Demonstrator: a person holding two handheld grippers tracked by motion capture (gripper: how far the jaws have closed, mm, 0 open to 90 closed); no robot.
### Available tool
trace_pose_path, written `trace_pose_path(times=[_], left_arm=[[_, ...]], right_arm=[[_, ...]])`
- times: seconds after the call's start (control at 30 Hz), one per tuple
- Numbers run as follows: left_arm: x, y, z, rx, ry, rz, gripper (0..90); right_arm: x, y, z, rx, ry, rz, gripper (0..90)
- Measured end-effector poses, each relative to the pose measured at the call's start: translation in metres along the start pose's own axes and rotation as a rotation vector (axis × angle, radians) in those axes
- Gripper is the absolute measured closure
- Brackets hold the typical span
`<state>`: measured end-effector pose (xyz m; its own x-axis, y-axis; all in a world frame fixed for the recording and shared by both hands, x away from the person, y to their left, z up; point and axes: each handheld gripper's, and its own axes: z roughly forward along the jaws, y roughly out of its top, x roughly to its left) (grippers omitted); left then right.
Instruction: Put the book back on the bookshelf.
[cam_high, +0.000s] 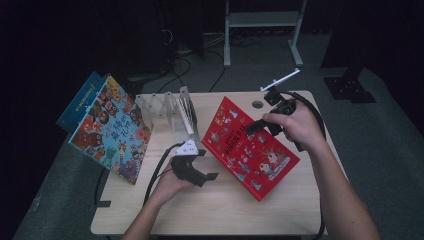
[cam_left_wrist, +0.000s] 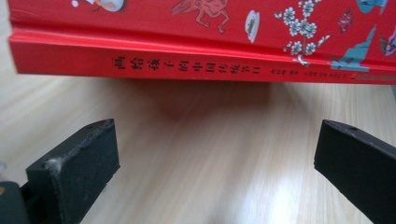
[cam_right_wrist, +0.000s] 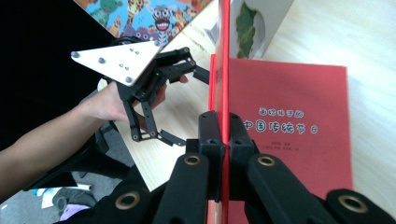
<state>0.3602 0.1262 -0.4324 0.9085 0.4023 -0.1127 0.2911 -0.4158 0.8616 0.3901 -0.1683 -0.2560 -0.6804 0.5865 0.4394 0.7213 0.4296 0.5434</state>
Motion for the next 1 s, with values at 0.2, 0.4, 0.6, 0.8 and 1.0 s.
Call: trace_pose_path(times=[0.2,0.4,0.6,0.8,1.0], left_arm=[[0.001,0.008,0.008,-0.051,-0.04,-0.016,0.0],[0.005,0.01,0.004,-0.122,-0.077,-0.048,0.0],[0.008,0.011,0.003,-0.127,-0.074,-0.059,0.0],[0.017,0.012,-0.01,-0.179,-0.092,-0.104,0.0],[0.019,0.017,-0.017,-0.212,-0.107,-0.106,0.0]], right_arm=[[0.011,0.009,-0.008,-0.007,-0.007,-0.028,87.4],[0.016,0.013,-0.007,-0.001,-0.005,-0.041,87.4],[0.021,0.017,-0.003,-0.003,0.006,-0.053,87.4],[0.019,0.016,-0.001,-0.02,0.034,-0.054,87.3],[0.015,0.012,0.006,-0.038,0.071,-0.059,87.3]])
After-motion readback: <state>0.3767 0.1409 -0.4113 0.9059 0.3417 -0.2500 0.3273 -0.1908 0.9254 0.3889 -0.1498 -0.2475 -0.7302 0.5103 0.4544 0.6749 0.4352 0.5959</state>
